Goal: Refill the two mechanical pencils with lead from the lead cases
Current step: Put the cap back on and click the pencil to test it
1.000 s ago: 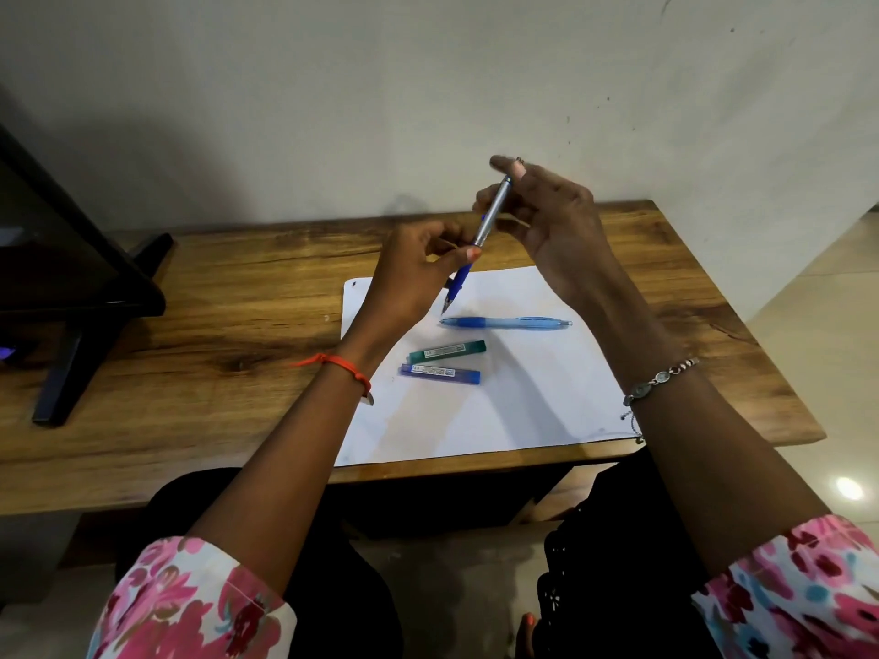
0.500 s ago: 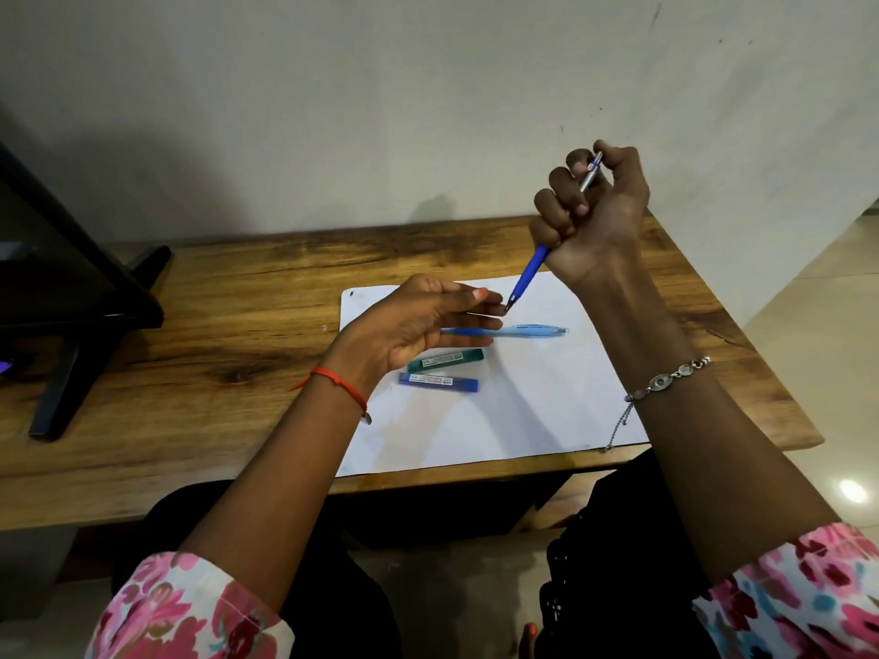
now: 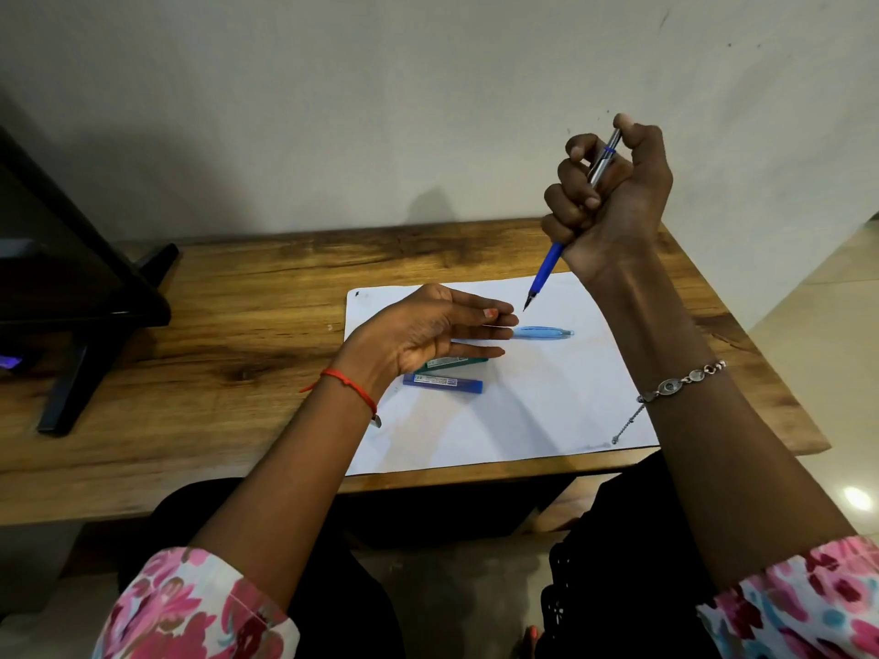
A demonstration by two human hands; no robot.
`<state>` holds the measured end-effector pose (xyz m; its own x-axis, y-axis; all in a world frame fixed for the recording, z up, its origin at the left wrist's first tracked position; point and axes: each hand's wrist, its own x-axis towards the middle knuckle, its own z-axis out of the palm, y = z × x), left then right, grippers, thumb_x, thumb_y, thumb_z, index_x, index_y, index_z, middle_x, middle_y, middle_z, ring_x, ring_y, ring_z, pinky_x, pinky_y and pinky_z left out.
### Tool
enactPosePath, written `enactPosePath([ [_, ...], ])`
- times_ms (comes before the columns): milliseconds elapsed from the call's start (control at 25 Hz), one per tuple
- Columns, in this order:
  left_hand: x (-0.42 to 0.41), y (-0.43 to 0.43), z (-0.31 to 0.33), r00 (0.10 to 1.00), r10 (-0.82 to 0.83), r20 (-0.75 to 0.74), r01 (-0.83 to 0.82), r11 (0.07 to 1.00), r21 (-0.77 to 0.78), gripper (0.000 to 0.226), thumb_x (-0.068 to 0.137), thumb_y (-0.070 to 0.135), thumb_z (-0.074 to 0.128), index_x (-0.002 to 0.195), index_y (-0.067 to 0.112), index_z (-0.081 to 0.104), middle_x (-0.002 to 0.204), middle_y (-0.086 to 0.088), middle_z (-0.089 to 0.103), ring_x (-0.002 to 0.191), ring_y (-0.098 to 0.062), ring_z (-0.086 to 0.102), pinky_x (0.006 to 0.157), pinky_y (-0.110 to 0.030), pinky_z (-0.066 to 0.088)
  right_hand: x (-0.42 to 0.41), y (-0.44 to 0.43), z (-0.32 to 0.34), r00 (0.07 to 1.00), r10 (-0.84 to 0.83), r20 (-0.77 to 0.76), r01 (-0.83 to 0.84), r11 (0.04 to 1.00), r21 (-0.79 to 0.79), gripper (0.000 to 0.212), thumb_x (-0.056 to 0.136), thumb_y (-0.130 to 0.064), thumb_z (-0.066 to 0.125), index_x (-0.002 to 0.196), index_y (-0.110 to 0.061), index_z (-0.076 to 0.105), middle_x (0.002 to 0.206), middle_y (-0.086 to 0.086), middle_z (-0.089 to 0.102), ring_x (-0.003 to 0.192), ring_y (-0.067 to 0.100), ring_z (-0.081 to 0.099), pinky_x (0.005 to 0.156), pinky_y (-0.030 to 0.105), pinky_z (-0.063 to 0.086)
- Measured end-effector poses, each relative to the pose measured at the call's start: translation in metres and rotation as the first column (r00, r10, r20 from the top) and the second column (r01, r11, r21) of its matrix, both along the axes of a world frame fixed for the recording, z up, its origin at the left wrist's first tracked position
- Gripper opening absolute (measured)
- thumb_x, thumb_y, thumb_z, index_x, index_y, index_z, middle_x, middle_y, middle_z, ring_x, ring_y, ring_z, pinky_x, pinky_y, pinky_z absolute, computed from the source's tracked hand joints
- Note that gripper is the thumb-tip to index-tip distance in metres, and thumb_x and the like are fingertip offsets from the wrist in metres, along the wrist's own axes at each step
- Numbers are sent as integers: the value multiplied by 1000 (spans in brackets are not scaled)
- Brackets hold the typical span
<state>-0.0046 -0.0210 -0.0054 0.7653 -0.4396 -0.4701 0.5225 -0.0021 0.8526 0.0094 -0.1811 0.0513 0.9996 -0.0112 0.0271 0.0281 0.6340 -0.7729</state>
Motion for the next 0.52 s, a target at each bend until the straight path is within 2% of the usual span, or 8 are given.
enactPosePath([
  [520,-1,-1,-3,1000,-14,-26,15,1000,13,18,86,1,55,100,-4,65,89,-13,72,77,-19,71,74,-35,59,-1,1,-2,1000,-12,3,12,1000,16,42,90,-36,28,58,-14,44,36,-8,21,33,7,13,40,13,11],
])
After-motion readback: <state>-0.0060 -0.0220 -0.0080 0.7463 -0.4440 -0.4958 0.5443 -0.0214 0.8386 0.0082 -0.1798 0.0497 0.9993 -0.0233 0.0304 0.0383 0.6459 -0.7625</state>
